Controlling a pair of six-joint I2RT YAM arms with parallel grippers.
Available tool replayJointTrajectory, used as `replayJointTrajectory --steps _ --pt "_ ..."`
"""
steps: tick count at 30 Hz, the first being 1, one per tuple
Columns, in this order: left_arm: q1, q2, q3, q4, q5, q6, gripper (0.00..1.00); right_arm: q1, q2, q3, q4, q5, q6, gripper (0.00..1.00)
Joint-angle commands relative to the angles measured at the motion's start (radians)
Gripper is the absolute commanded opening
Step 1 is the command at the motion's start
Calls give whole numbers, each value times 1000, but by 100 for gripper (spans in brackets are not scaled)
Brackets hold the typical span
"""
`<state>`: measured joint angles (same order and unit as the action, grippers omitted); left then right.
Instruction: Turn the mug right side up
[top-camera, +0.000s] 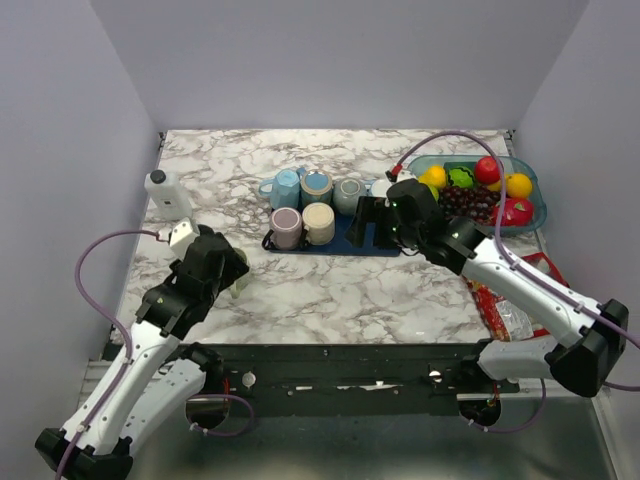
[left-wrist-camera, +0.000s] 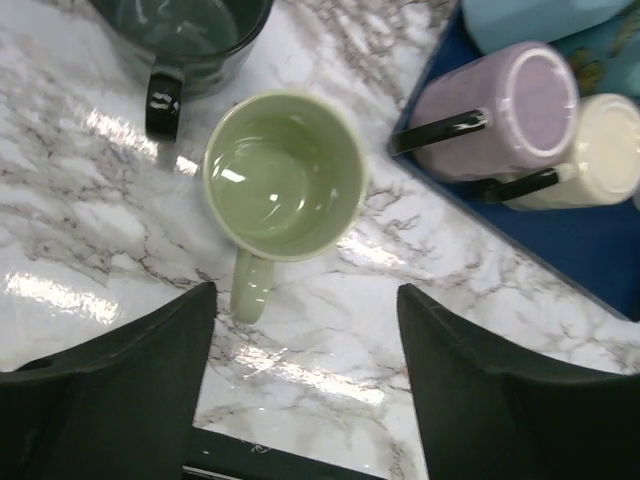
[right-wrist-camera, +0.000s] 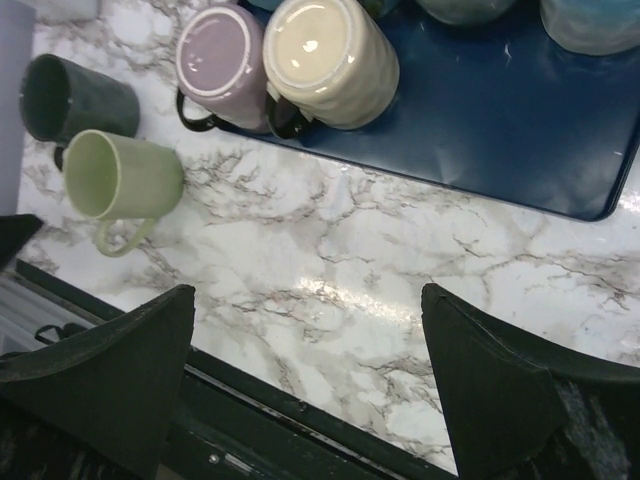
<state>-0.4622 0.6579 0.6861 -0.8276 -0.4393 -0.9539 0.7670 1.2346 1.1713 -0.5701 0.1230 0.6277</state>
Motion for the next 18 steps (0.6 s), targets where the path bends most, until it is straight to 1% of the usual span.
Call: replayJointTrajectory --steps 1,2,4,5,6,7,9,10,11,12,13,15,16,18 --pt "-3 -9 128 28 29 101 87 6 80 10 22 64 15 100" --pt "-3 3 139 54 51 124 89 6 95 1 73 63 12 100" --pt "-3 25 159 126 120 191 99 6 150 2 111 82 35 100" --pt "-3 48 164 152 141 213 99 6 172 30 127 93 56 100" --pt "-4 61 170 172 163 231 99 9 230 46 127 104 73 100" --pt "-3 75 176 211 206 262 99 11 259 71 127 134 88 100" --pt "-3 114 191 234 238 288 99 26 322 146 93 190 148 100" --pt "-4 123 197 254 261 308 99 34 386 172 87 243 159 100" --pt "-3 132 205 260 270 316 99 43 416 201 66 269 180 100" --pt "-4 147 213 266 277 322 99 57 446 265 55 289 188 100" --pt "-4 152 226 275 283 331 99 63 509 292 47 325 196 100" --pt "-4 164 239 280 306 349 99 81 569 356 23 360 216 100" --pt "-3 169 246 286 312 354 99 86 598 416 13 388 224 100" --pt "-3 175 253 286 332 365 99 98 683 476 -54 412 262 100"
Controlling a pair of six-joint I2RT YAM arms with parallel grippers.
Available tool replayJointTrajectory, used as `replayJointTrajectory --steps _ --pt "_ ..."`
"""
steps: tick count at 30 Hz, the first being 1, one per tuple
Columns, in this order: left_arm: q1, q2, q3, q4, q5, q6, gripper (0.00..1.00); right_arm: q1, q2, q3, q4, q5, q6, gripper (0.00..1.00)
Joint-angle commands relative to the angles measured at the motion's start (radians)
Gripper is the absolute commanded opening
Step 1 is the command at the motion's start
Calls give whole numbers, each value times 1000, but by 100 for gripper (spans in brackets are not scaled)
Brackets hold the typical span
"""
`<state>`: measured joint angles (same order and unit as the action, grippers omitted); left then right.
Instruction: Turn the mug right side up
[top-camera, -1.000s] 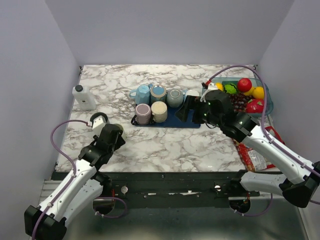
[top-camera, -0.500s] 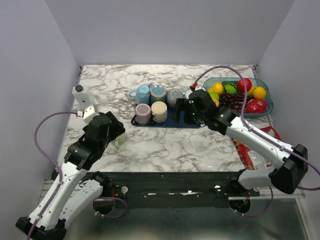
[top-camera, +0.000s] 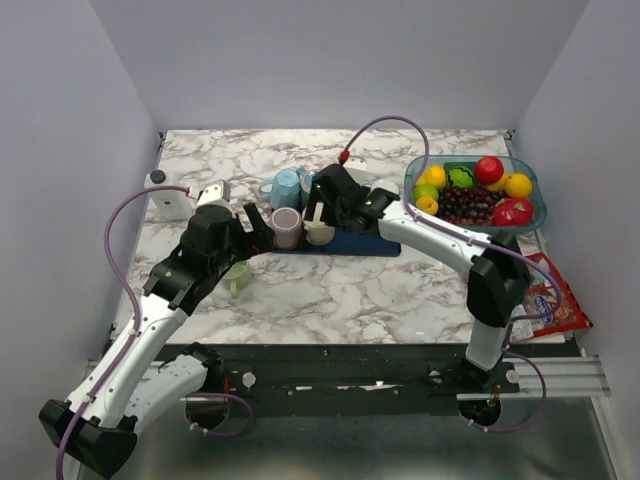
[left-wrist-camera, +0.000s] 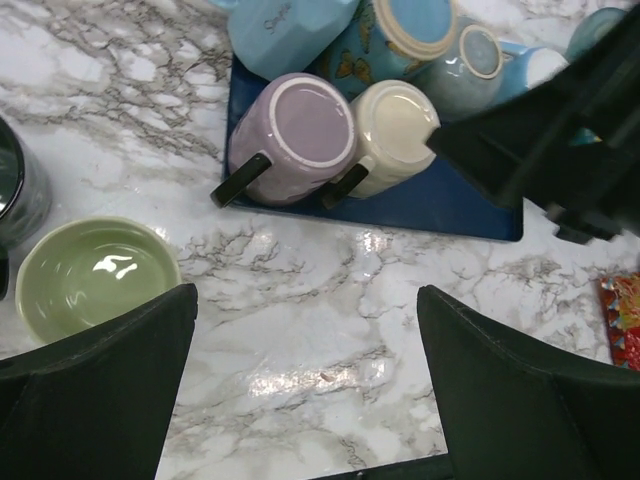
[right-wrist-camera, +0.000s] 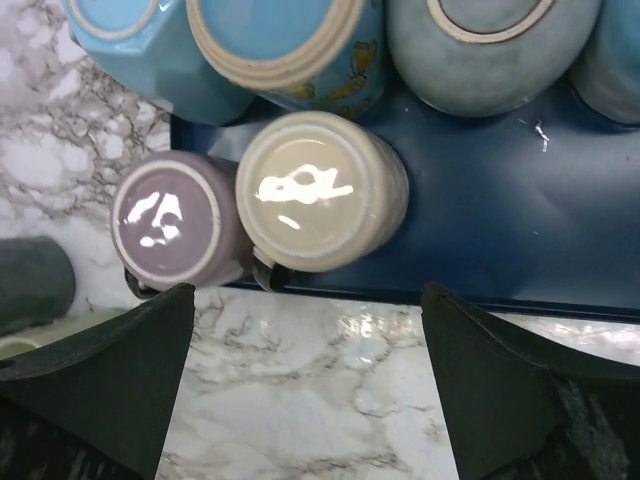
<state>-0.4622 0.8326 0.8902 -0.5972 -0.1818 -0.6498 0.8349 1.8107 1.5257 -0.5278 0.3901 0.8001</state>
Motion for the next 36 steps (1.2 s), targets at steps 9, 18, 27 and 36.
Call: replayJointTrajectory --steps 9,18,27,36 --pt "-4 -6 53 48 84 75 99 44 251 254 -296 225 217 100" --pt "-3 -16 42 40 82 90 99 47 283 232 -215 201 202 100" --pt "-3 -36 43 16 70 101 99 50 279 165 -120 104 169 99" --pt "-3 -49 30 10 68 93 99 52 309 145 -109 133 172 92"
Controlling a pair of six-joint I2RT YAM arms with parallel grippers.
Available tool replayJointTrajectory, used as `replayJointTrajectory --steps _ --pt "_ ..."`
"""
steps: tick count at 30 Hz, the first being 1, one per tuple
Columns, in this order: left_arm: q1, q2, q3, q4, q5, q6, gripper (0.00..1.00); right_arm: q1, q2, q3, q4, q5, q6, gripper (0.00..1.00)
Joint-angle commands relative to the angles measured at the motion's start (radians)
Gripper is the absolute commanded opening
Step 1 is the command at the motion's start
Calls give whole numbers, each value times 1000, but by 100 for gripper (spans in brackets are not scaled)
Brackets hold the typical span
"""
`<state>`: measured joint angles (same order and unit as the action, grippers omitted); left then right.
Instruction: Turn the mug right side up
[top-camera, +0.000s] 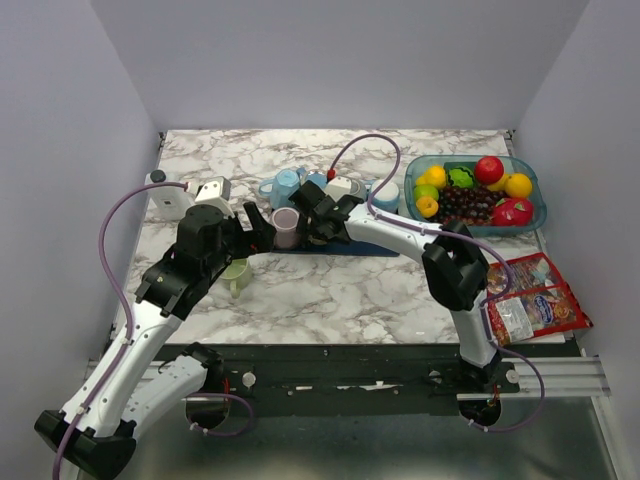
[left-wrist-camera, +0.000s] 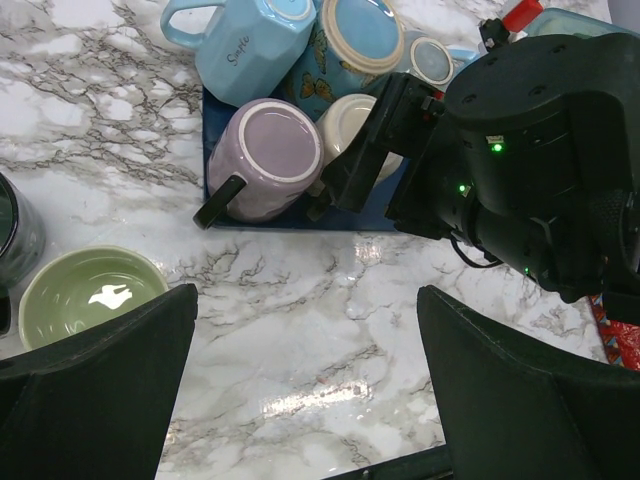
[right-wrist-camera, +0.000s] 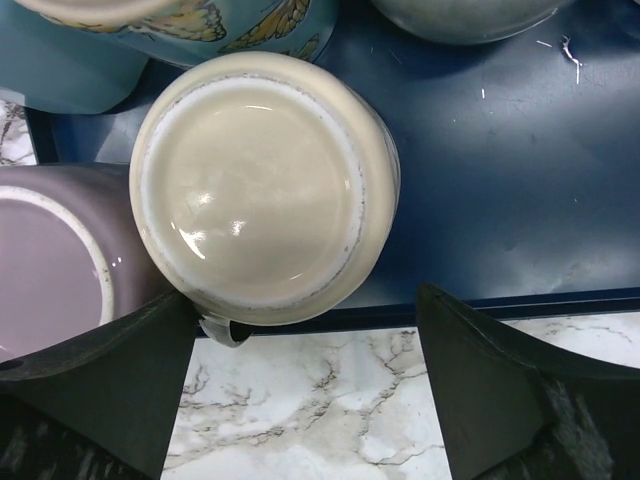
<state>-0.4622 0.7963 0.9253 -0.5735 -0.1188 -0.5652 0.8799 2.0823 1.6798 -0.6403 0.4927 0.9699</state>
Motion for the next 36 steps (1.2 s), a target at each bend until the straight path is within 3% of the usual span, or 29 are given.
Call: replayJointTrajectory --steps 1,16,23,30,33,34,36 --pt "-3 -12 -3 -14 5 8 99 7 36 -5 -2 38 4 88" --pt "-4 -5 -17 -3 4 1 99 7 21 8 5 109 -142 46" --pt "-3 -17 -29 -3 -1 -4 99 8 38 21 5 98 -188 39" --pt "-3 -20 -34 -8 -7 -4 99 7 55 35 5 79 -218 26" --pt "-3 -25 -36 -8 -7 -5 99 7 61 43 4 69 -232 18" --pt "-4 -26 -39 -8 -8 -5 99 7 64 44 5 66 -235 6" --pt "-3 -26 -37 -8 -10 -7 99 7 64 47 4 60 -244 1"
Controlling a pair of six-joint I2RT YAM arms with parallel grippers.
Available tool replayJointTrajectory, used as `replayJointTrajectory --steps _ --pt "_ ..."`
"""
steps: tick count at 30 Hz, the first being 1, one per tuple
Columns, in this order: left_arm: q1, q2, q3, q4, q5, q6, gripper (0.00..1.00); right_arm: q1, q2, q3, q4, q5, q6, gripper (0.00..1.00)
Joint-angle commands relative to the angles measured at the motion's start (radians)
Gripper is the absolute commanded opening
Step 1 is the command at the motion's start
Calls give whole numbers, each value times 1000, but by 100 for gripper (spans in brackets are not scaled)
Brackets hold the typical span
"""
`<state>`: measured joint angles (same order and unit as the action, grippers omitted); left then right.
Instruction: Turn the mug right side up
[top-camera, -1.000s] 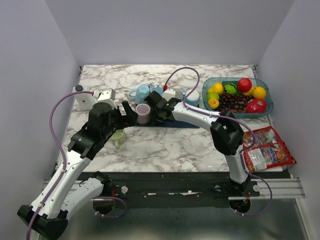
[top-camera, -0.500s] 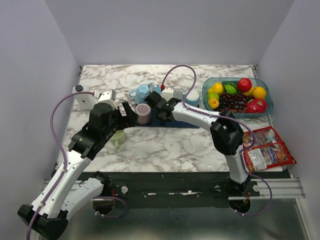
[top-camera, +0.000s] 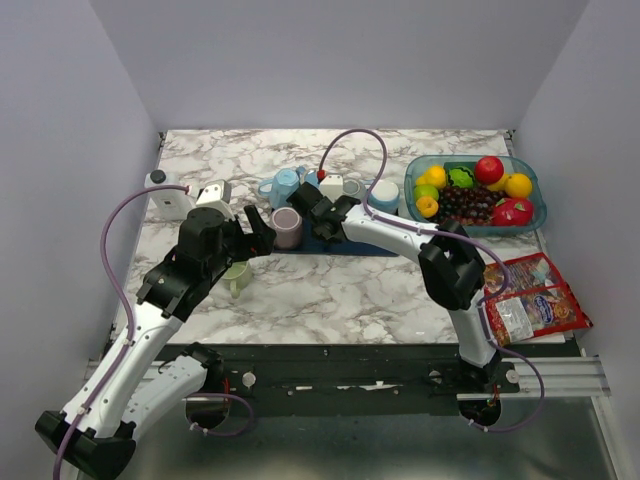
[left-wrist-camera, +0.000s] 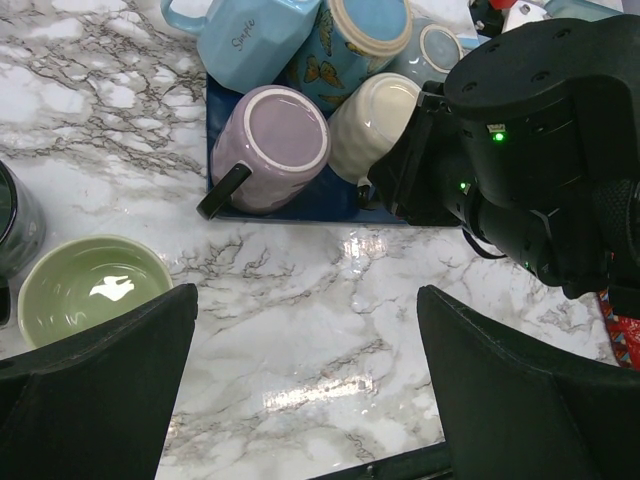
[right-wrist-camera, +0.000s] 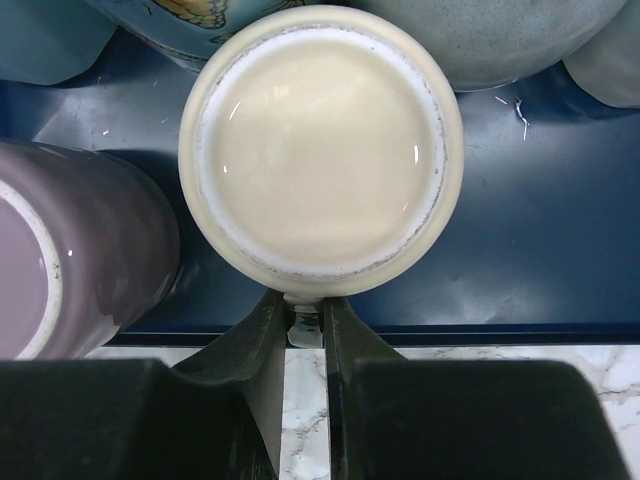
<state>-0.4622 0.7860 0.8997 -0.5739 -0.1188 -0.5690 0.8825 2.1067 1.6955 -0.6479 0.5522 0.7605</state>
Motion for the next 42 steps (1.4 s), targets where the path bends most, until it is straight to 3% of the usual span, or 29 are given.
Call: replayJointTrajectory --steps 1,14,24,28,36,42 --pt "-3 -16 -12 -7 -10 -3 99 4 38 30 11 2 -35 1" --pt "-3 -21 -4 3 10 -12 99 4 -186 -46 77 25 -84 1" --pt "-4 -10 -12 54 77 -40 99 4 -421 -112 106 -93 -72 0" --pt "-3 -5 -27 111 166 -54 99 6 -514 -148 154 -152 -58 1" --pt "-4 28 -82 422 491 -190 99 3 -710 -203 315 -302 -44 0" --pt "-4 74 -85 687 602 -344 99 -5 -816 -208 413 -388 -33 1"
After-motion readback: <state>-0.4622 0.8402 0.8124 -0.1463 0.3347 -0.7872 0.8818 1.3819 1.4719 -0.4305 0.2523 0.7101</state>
